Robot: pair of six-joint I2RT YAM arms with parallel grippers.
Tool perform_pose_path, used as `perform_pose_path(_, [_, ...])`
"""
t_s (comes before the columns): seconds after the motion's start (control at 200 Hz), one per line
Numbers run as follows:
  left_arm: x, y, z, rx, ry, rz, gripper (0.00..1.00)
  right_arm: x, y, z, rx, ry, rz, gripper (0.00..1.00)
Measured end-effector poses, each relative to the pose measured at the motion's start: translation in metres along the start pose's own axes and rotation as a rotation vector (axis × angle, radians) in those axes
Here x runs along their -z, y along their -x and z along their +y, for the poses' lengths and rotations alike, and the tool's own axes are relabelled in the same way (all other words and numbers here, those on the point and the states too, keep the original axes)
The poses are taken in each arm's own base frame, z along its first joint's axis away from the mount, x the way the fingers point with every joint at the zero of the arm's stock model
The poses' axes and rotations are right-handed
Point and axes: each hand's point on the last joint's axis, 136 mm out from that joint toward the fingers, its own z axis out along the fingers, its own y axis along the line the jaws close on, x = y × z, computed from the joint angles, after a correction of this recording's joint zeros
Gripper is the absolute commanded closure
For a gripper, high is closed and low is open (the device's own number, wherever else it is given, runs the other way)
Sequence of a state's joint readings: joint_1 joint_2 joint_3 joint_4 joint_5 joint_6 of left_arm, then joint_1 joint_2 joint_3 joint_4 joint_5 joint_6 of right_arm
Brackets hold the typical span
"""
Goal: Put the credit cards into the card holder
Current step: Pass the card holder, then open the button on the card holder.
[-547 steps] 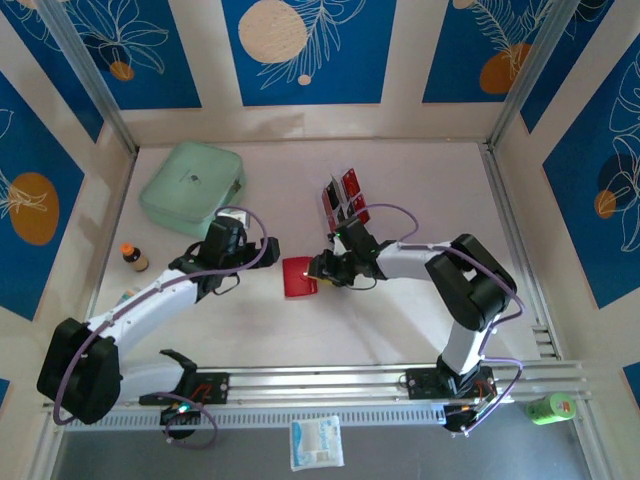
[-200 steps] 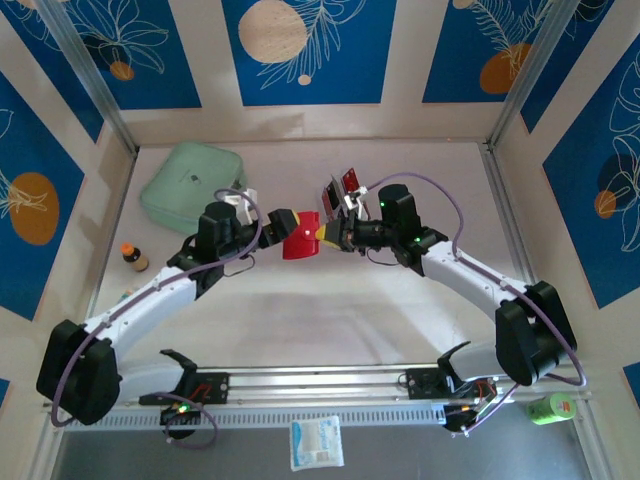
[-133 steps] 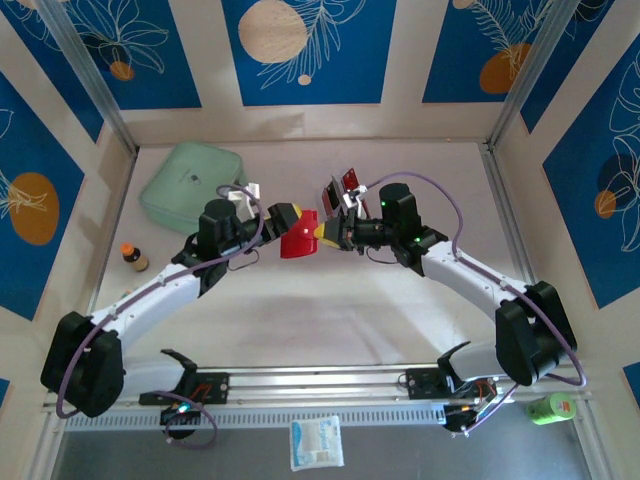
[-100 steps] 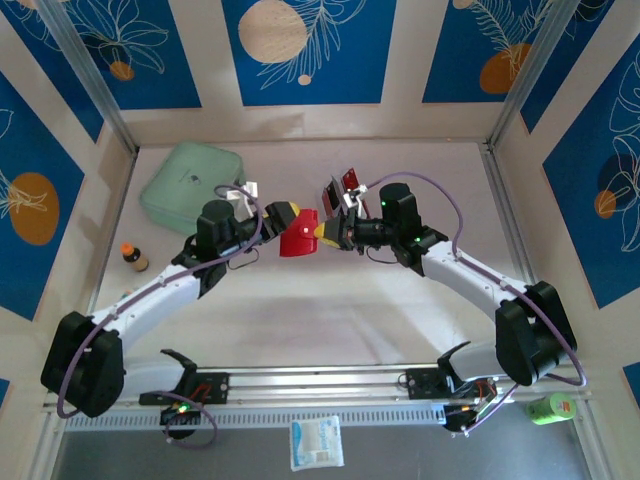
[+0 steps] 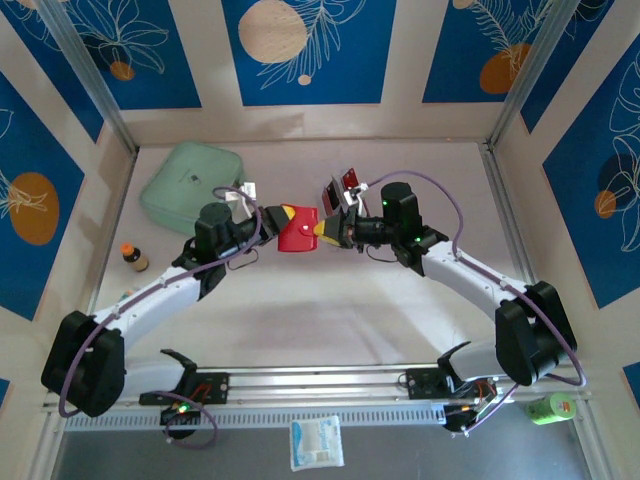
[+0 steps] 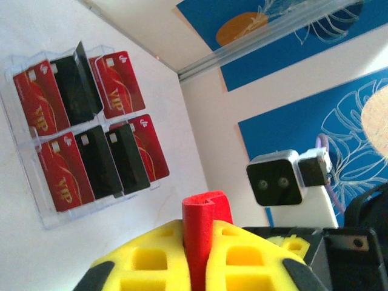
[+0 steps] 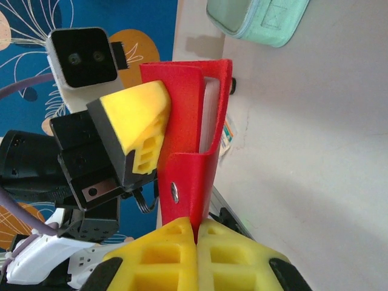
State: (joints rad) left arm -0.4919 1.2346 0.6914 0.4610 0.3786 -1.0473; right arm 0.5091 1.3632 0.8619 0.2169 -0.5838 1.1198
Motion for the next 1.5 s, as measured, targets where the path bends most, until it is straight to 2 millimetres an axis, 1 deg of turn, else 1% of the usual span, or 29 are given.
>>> perform_pose_path(0.06, [0.0,0.0,0.0,-0.002,-0.001,-0.001,1.0,0.0,0.0,-0.001,-0.002,-0.002,0.001,0.94])
perform_pose_path(0.145, [0.001,-0.001,0.002,-0.006,0.003,0.0,1.0,0.0,-0.001,-0.003,-0.001,-0.008,0.003,0.8])
perform_pose_path(0.245, [0.004,-0.002,0.005,-0.028,0.022,-0.005,1.0,0.003,-0.001,-0.013,0.0,-0.043,0.005,0.73])
perform_pose_path(0.365, [0.009,-0.001,0.007,-0.068,0.051,-0.018,1.0,0.011,0.004,-0.034,-0.005,-0.145,-0.016,0.66])
perform_pose_path(0.44, [0.012,0.0,0.009,-0.086,0.067,-0.025,1.0,0.015,0.008,-0.038,0.018,-0.213,-0.029,0.62])
perform_pose_path(0.51, [0.013,0.001,0.012,-0.095,0.083,-0.031,1.0,0.015,0.009,-0.032,0.063,-0.26,-0.032,0.57])
perform_pose_path(0.61, [0.014,0.002,0.016,-0.101,0.106,-0.038,1.0,0.01,0.007,-0.011,0.162,-0.313,-0.027,0.5])
perform_pose_path(0.705, [0.014,0.002,0.021,-0.1,0.125,-0.041,1.0,0.001,0.0,0.011,0.265,-0.353,-0.015,0.45])
perform_pose_path(0.785, [0.014,0.003,0.023,-0.098,0.139,-0.05,1.0,-0.009,-0.003,0.022,0.33,-0.386,-0.009,0.41])
perform_pose_path(0.88, [0.015,0.004,0.027,-0.095,0.156,-0.059,1.0,-0.026,-0.006,0.025,0.392,-0.443,0.013,0.38])
perform_pose_path(1.025, [0.017,0.005,0.031,-0.075,0.179,-0.066,1.0,-0.054,-0.01,0.013,0.456,-0.55,0.053,0.36])
perform_pose_path(1.095, [0.018,0.005,0.036,-0.065,0.203,-0.072,1.0,-0.062,-0.011,0.007,0.481,-0.593,0.061,0.36])
perform_pose_path(1.175, [0.02,0.006,0.043,-0.046,0.228,-0.085,1.0,-0.066,-0.009,0.005,0.503,-0.63,0.052,0.36])
perform_pose_path(1.28, [0.022,0.007,0.046,-0.031,0.239,-0.095,1.0,-0.066,-0.006,0.001,0.519,-0.668,0.033,0.37])
perform_pose_path(1.405, [0.025,0.009,0.041,-0.026,0.227,-0.107,1.0,-0.064,0.0,-0.012,0.515,-0.721,0.02,0.38])
perform_pose_path(1.5, [0.027,0.012,0.038,-0.028,0.222,-0.121,1.0,-0.064,0.002,-0.017,0.51,-0.735,0.017,0.39])
